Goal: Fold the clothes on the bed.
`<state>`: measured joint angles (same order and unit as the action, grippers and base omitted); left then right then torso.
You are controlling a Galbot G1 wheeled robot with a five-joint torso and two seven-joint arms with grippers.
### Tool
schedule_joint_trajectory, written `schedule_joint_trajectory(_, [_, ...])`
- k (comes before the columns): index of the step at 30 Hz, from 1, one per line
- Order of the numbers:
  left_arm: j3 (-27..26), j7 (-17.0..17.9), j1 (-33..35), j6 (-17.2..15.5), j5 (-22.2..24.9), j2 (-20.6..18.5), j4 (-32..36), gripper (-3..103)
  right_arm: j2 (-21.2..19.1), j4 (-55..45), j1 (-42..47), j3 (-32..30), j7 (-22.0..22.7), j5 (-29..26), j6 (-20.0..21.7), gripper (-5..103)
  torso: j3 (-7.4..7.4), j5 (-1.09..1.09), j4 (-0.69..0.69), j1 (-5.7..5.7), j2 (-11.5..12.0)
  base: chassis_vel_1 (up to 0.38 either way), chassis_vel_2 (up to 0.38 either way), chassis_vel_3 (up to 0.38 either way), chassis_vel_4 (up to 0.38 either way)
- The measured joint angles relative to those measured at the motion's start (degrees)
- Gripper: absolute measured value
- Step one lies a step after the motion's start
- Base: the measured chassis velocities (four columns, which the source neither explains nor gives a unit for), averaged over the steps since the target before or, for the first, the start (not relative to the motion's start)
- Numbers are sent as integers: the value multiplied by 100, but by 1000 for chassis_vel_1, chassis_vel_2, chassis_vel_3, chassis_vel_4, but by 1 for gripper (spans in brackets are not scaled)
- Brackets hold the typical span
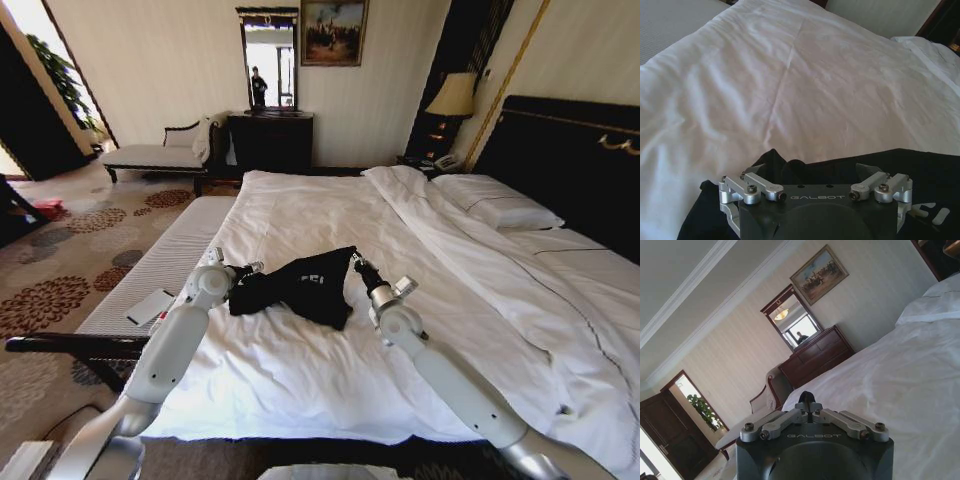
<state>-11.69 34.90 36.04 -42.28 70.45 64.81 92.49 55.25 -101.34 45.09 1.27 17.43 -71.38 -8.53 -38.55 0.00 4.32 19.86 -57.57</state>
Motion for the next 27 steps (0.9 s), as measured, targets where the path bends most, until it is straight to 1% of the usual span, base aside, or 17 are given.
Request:
schedule_joint_trajectory(10, [51,-2,73,6,-29,121,-135,100,-11,-47,140,-68,5,48,3,0,0,0,0,0,0,0,0,0,0])
schedule_joint_trajectory(11, [52,-8,86,8,-30,130,-150,103,-17,-59,167,-81,5,60,3,0,0,0,-1,0,0,0,0,0,0])
schedule_joint_trajectory(12, [58,-19,96,9,-37,141,-165,100,-23,-73,190,-90,5,66,3,0,0,0,0,0,0,0,0,0,0])
schedule_joint_trajectory(14, [64,-32,101,9,-51,153,-174,100,-28,-86,208,-97,5,68,4,0,0,0,-1,0,0,0,0,0,0])
schedule_joint_trajectory(16, [77,-69,106,10,-103,181,-203,92,-41,-112,236,-111,5,71,4,0,0,0,0,0,0,0,0,0,0])
schedule_joint_trajectory(17, [77,-69,106,10,-103,181,-203,92,-41,-112,236,-111,5,71,4,0,0,0,0,0,0,0,0,0,0])
schedule_joint_trajectory(19, [92,-90,107,11,-164,220,-252,81,-57,-138,268,-130,6,73,4,0,0,0,0,0,0,0,0,0,0])
schedule_joint_trajectory(20, [94,-93,107,12,-173,229,-262,81,-61,-144,275,-134,6,74,5,0,1,0,0,0,0,0,0,0,0])
schedule_joint_trajectory(21, [100,-99,107,13,-183,239,-276,76,-69,-153,285,-143,6,77,5,0,0,0,0,0,0,0,0,0,0])
schedule_joint_trajectory(22, [100,-99,107,13,-183,239,-276,76,-69,-153,285,-143,6,77,5,0,0,0,0,0,0,0,0,0,0])
schedule_joint_trajectory(26, [110,-168,108,14,-235,255,-316,54,-105,-194,346,-198,8,87,6,0,0,0,0,0,0,0,0,0,0])
schedule_joint_trajectory(27, [110,-168,108,14,-235,255,-316,54,-105,-194,346,-198,8,87,6,0,0,0,0,0,0,0,0,0,0])
